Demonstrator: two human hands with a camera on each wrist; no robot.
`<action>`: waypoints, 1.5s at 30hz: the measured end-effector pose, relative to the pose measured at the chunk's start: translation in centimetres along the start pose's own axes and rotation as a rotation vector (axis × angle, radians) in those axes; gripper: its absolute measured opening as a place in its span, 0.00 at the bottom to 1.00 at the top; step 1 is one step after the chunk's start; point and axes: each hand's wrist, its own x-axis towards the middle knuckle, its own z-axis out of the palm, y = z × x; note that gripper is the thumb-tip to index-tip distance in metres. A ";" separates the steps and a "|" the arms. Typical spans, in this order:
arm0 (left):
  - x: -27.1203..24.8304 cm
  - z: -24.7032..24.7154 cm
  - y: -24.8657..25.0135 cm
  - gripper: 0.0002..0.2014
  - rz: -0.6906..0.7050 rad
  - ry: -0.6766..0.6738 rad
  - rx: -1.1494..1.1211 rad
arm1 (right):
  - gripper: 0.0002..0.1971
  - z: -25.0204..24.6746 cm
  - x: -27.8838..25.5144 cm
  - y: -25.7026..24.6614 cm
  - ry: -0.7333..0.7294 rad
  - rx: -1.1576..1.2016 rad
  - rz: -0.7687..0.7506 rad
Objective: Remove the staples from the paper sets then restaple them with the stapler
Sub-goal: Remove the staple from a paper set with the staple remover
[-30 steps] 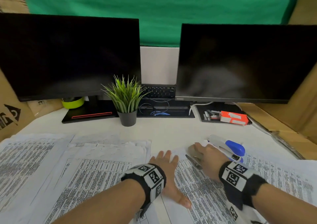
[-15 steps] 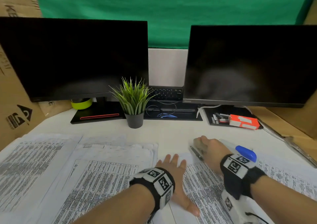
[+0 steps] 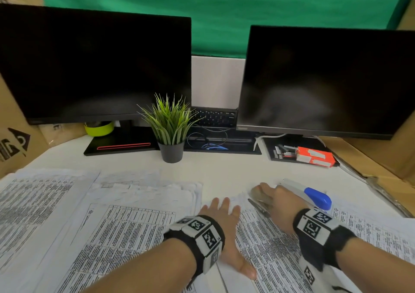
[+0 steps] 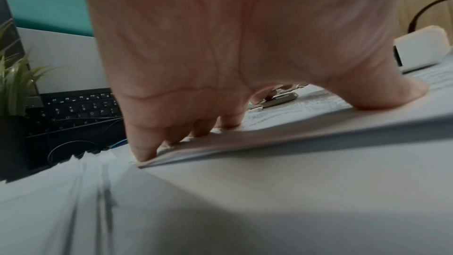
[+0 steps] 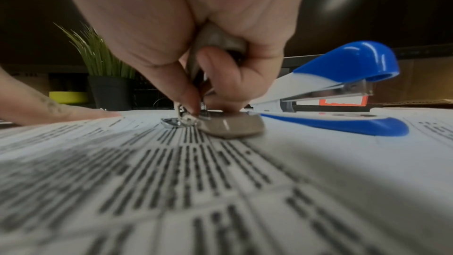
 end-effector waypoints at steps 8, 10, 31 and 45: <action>0.3 -0.2 0.5 0.72 -0.056 0.004 0.012 | 0.24 0.4 2.0 -0.8 -0.006 0.039 -0.002; 0.2 -0.7 0.9 0.73 -0.074 -0.012 0.045 | 0.25 0.2 1.5 -0.3 0.011 0.052 0.019; -0.8 -2.3 0.3 0.59 0.157 0.000 0.037 | 0.23 0.1 3.3 1.9 -0.010 0.029 -0.021; 0.3 -1.8 2.4 0.67 0.116 -0.034 0.003 | 0.19 0.6 -2.3 2.1 -0.012 -0.123 -0.007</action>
